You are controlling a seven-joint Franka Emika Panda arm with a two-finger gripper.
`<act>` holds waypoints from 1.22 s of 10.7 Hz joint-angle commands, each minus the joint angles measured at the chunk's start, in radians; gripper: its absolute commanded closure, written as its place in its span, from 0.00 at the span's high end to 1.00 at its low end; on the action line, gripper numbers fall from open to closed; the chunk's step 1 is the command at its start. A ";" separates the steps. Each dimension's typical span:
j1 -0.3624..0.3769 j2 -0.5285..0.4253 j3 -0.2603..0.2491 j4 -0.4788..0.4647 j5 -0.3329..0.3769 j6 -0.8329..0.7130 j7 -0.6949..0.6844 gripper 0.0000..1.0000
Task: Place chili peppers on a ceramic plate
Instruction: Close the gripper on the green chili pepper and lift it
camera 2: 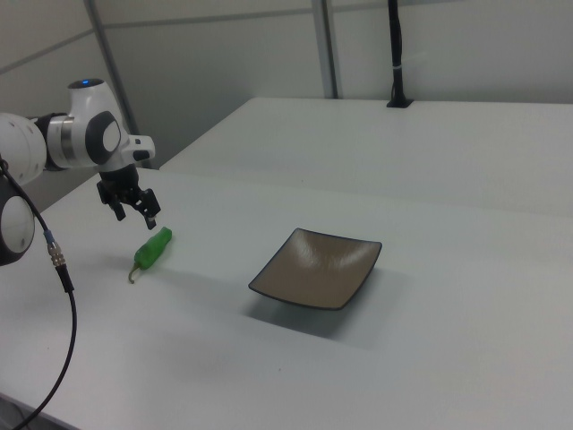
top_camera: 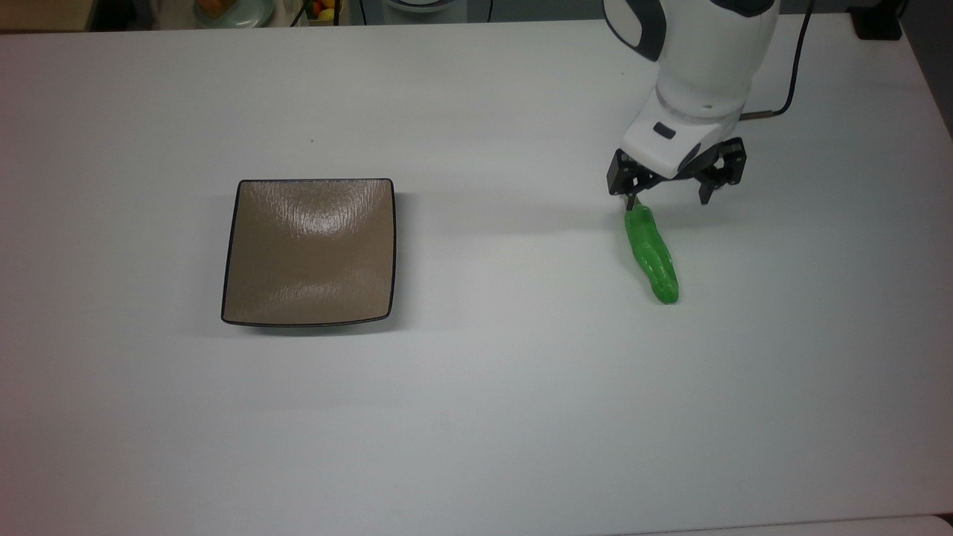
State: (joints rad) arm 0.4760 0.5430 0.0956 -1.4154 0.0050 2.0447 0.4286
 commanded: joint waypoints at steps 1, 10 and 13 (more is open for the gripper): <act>0.009 0.052 -0.004 0.021 -0.054 0.060 0.022 1.00; 0.010 0.120 -0.004 -0.011 -0.135 0.140 0.021 1.00; 0.010 0.124 -0.004 -0.016 -0.132 0.143 0.013 0.78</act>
State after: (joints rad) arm 0.4776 0.6691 0.0956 -1.4175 -0.1085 2.1585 0.4287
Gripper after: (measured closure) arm 0.035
